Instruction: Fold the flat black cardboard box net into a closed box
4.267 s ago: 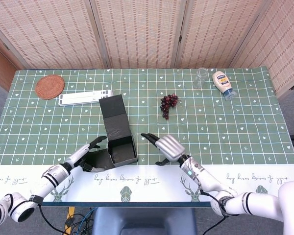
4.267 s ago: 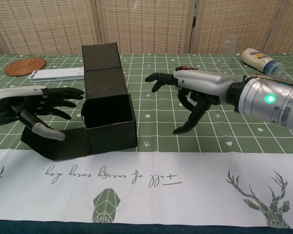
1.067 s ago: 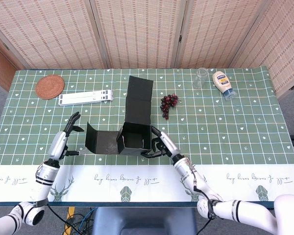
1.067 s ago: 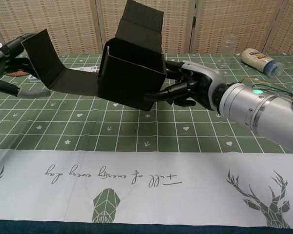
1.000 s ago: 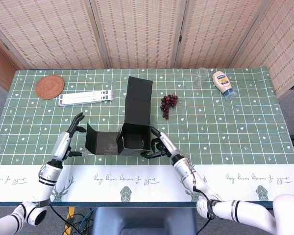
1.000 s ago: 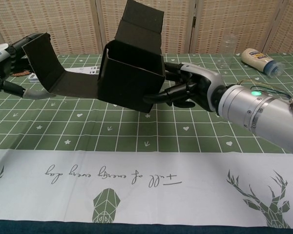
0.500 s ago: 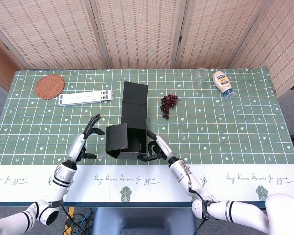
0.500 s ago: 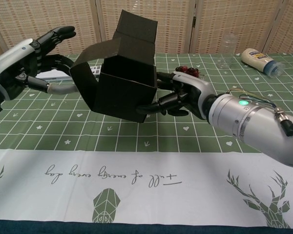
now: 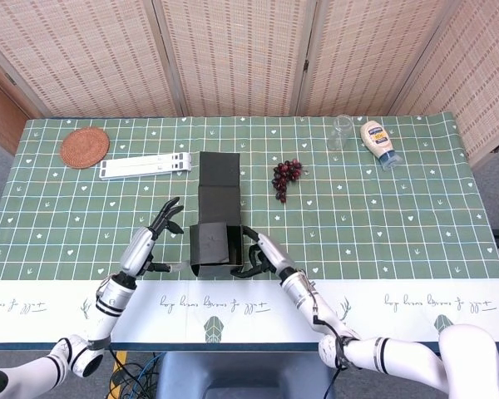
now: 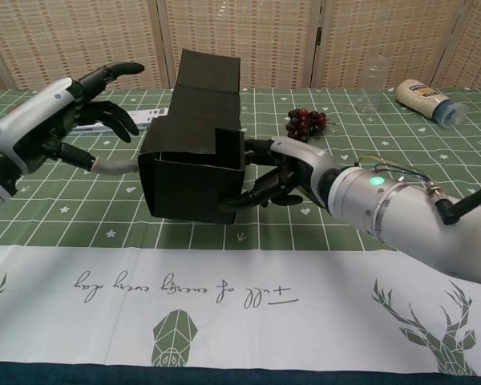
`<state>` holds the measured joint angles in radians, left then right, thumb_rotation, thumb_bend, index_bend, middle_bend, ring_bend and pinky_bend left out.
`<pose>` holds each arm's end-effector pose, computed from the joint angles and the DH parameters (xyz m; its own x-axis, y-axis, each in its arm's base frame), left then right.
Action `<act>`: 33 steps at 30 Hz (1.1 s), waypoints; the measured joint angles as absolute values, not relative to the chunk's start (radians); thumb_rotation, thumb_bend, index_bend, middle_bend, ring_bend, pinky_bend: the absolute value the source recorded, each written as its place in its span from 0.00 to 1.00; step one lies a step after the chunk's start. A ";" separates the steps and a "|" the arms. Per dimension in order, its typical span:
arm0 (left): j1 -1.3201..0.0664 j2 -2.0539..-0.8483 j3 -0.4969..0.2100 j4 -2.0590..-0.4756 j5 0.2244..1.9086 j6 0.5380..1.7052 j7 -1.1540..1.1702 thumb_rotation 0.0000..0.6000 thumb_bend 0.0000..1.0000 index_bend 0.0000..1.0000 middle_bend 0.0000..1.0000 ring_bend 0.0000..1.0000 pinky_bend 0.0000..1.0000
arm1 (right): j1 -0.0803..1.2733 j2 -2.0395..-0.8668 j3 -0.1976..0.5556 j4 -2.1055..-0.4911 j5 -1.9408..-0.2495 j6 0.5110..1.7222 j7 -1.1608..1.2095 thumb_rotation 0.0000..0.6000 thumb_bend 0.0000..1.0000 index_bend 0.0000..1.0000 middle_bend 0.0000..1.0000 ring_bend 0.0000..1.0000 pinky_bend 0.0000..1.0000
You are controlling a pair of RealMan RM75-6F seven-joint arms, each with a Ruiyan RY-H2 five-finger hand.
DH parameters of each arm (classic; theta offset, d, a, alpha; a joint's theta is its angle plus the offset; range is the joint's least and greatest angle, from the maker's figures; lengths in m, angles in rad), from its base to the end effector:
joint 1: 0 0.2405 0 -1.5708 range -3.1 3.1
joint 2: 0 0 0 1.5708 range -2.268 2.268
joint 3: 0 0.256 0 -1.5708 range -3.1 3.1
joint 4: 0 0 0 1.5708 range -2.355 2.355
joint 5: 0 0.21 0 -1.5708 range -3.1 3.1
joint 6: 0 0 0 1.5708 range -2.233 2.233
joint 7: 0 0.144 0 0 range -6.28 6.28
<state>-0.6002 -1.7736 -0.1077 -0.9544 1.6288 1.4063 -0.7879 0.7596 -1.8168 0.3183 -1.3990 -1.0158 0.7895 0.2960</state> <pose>-0.1894 0.3259 -0.0122 -0.2720 0.2479 0.9298 0.8003 -0.4782 0.3616 -0.0887 -0.3265 -0.0955 -0.3813 -0.5773 0.7221 -0.8875 0.0099 -0.4607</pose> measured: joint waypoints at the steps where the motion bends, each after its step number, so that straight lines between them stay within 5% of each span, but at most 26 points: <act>1: -0.601 -1.787 -0.101 -0.923 1.638 1.416 -0.789 1.00 0.10 0.16 0.06 0.44 0.43 | 0.763 -1.822 0.317 -1.393 -1.008 0.788 0.285 1.00 0.38 0.25 0.38 0.74 1.00; 16: -0.625 -1.962 0.010 -0.494 1.749 1.522 -0.821 1.00 0.10 0.35 0.24 0.49 0.47 | 0.786 -1.882 0.304 -1.309 -0.956 0.764 0.203 1.00 0.38 0.25 0.38 0.74 1.00; 30: -0.650 -2.017 0.087 -0.349 1.786 1.541 -0.805 1.00 0.10 0.41 0.29 0.49 0.47 | 0.778 -1.893 0.291 -1.277 -0.985 0.748 0.194 1.00 0.38 0.25 0.38 0.74 1.00; 33: -0.653 -2.019 0.094 -0.343 1.787 1.542 -0.803 1.00 0.10 0.41 0.29 0.49 0.47 | 0.779 -1.888 0.287 -1.281 -0.992 0.748 0.181 1.00 0.41 0.19 0.37 0.74 1.00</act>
